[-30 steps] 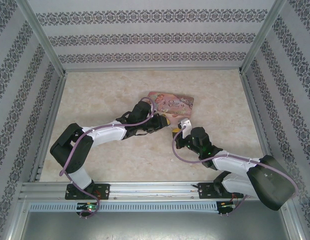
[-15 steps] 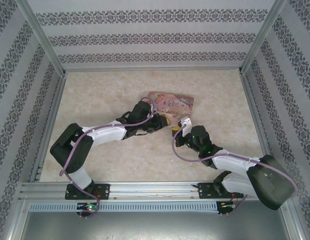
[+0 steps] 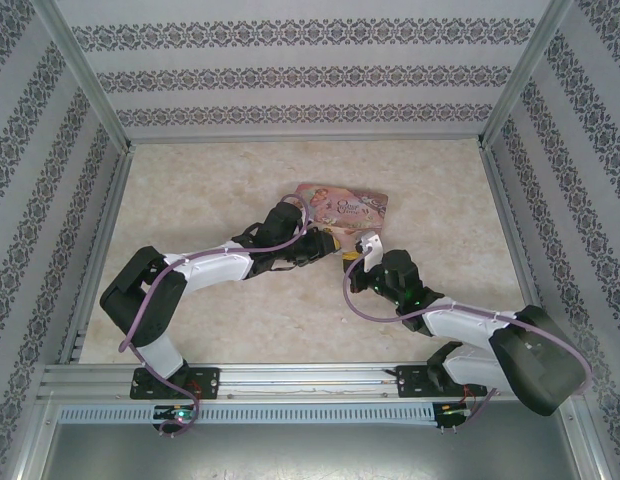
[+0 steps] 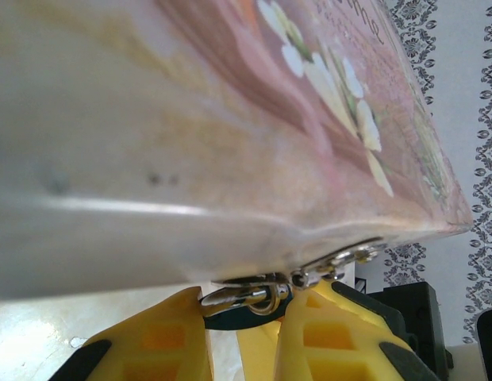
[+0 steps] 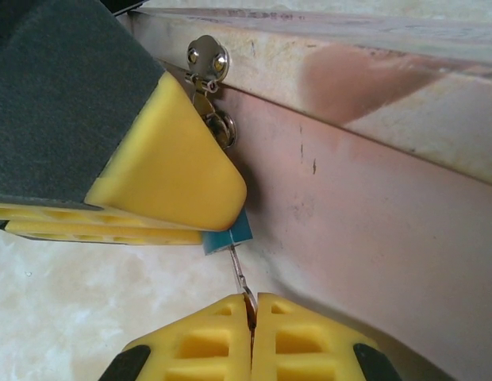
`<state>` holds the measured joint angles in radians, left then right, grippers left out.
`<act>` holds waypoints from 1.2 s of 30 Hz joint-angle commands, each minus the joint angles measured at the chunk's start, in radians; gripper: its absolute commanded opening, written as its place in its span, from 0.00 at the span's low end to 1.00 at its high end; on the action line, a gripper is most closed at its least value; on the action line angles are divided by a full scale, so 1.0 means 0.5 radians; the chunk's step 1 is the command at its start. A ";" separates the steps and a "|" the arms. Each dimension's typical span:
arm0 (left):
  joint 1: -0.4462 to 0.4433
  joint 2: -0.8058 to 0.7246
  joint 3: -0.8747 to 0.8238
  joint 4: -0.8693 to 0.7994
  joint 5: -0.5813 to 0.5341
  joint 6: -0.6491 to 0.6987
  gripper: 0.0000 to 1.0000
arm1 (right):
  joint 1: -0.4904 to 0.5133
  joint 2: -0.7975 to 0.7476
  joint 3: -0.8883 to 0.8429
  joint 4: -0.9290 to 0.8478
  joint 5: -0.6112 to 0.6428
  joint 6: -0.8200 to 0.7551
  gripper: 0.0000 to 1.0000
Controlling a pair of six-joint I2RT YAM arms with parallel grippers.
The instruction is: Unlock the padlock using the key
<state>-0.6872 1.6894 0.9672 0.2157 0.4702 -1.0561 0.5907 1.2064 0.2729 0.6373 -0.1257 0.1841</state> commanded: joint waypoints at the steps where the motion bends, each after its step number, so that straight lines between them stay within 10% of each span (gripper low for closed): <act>1: -0.009 -0.055 0.043 0.011 0.111 -0.054 0.16 | -0.021 0.027 0.053 0.192 -0.055 0.037 0.00; 36: -0.009 -0.148 0.024 -0.090 0.156 -0.015 0.16 | -0.074 0.429 0.519 0.431 -0.384 0.018 0.00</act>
<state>-0.6456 1.6543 0.9752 0.1814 0.3916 -1.0561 0.5514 1.4200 0.4503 0.6918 -0.2646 0.1867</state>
